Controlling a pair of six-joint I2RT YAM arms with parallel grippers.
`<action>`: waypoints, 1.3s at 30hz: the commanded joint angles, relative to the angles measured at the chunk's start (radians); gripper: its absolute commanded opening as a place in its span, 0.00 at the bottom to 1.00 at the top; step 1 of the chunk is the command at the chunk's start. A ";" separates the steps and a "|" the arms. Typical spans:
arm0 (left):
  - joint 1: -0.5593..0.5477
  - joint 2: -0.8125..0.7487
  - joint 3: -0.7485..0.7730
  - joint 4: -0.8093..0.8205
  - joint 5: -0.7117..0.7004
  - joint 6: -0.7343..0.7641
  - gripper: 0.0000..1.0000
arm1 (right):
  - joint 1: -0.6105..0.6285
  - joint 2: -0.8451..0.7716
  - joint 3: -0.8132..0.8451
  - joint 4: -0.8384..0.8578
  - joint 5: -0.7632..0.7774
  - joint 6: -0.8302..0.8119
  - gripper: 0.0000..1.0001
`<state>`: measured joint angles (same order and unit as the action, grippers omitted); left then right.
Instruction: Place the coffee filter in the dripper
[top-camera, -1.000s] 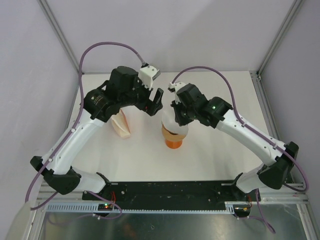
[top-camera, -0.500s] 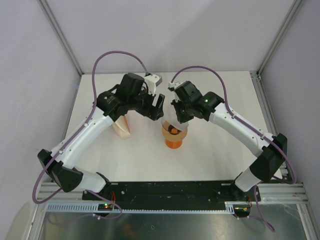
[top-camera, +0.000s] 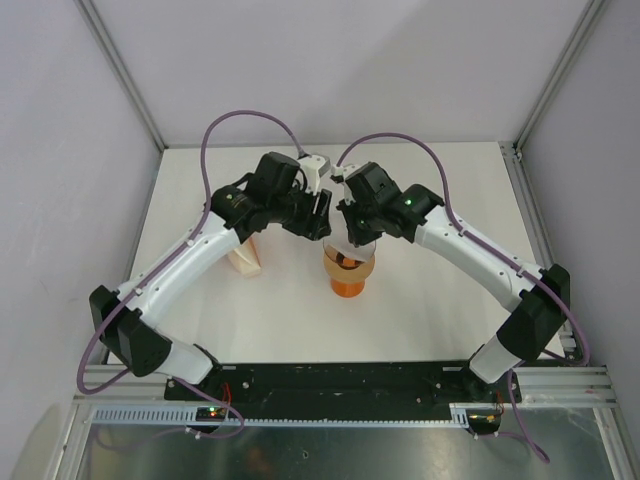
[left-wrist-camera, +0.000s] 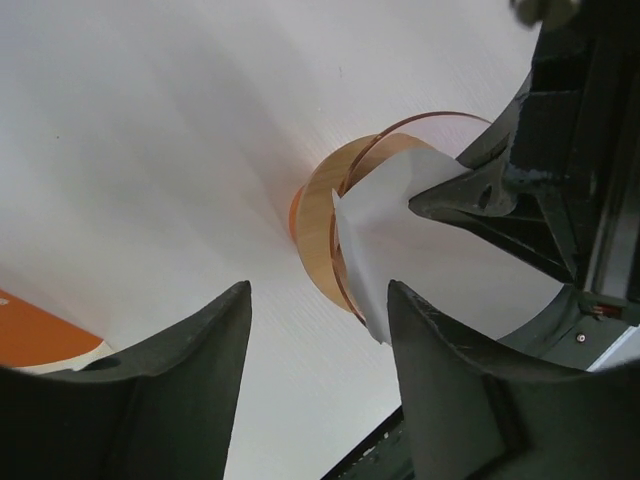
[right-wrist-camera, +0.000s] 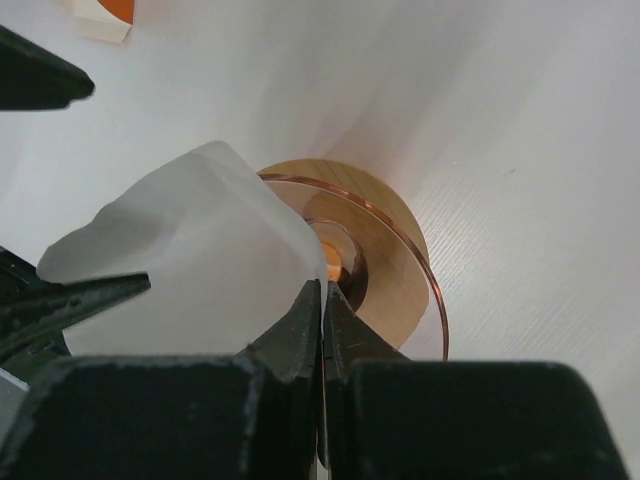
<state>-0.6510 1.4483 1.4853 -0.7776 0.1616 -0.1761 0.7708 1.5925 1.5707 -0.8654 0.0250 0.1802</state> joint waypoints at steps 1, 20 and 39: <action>0.006 -0.004 -0.030 0.048 0.021 -0.009 0.55 | -0.003 -0.015 -0.007 0.050 -0.012 -0.019 0.04; 0.005 -0.012 -0.023 0.048 0.074 0.028 0.35 | 0.010 -0.170 -0.051 0.197 0.013 -0.083 0.55; 0.007 -0.011 -0.006 0.047 0.082 0.029 0.37 | 0.104 -0.338 -0.313 0.443 0.008 -0.067 0.01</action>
<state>-0.6491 1.4479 1.4471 -0.7448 0.2180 -0.1646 0.8799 1.2385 1.2991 -0.4759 0.0513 0.0784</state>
